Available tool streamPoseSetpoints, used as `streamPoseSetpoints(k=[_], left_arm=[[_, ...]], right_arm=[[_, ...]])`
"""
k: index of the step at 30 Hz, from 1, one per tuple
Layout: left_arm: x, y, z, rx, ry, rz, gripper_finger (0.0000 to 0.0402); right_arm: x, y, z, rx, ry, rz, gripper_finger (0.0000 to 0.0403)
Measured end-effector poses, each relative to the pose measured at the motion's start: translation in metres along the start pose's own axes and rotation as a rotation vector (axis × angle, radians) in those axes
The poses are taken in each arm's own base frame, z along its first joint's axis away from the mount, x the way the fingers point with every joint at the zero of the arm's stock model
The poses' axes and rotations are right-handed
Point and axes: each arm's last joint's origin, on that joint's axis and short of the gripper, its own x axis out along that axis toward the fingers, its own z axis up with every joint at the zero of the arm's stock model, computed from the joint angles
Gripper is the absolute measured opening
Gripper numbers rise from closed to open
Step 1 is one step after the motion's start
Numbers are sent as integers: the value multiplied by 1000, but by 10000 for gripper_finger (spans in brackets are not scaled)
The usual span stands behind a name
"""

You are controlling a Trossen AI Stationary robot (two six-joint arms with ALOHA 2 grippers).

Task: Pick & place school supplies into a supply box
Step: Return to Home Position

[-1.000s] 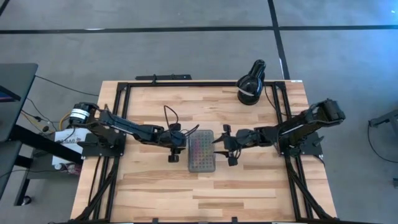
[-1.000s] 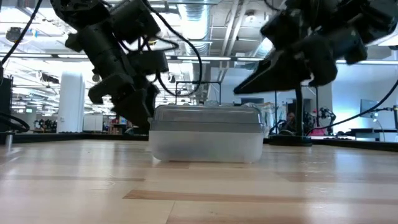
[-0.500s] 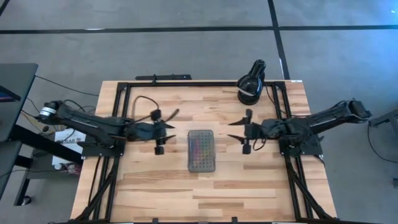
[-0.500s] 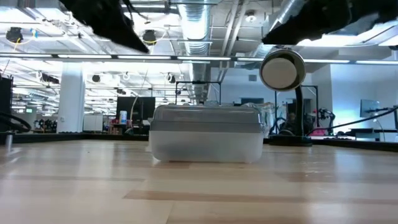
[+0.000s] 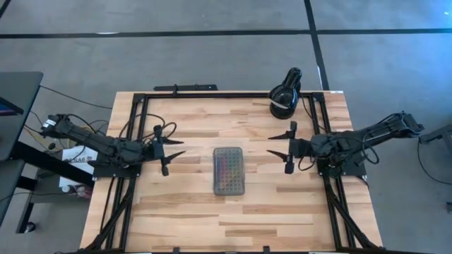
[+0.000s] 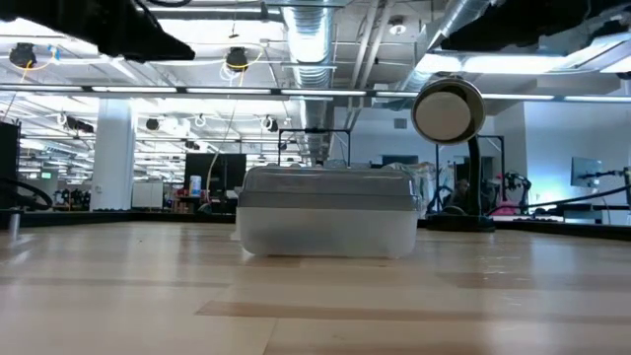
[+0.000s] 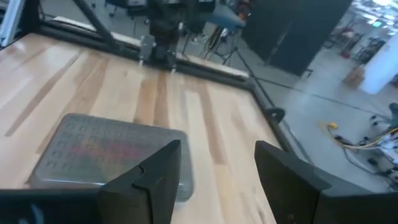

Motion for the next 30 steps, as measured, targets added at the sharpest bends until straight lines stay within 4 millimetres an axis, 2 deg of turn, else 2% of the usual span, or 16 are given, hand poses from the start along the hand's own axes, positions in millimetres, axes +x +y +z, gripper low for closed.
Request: streamPoseSetpoints(k=[3, 7, 11, 17, 21, 26, 30], left_arm=[[-2, 0, -5, 40, -73, -62, 151], [1, 7, 4, 69, -199, -95, 151], [4, 14, 3, 84, -212, -95, 151], [7, 21, -9, 58, -183, -78, 151], [2, 21, -20, 32, -192, -88, 151], [-7, 23, -30, 7, -241, -72, 151], [-15, 26, -38, -14, -281, -48, 151]], right_arm=[[-6, -4, 3, 1, -28, -19, 200], [-14, -8, 5, 5, -62, -25, 200], [-22, -9, 4, 12, -88, -20, 200], [-38, -14, -37, 75, -129, -116, 200], [-54, -14, -63, 151, -239, -90, 200], [-68, -14, -79, 167, -379, -70, 200], [-66, -11, -82, 143, -369, -36, 200]])
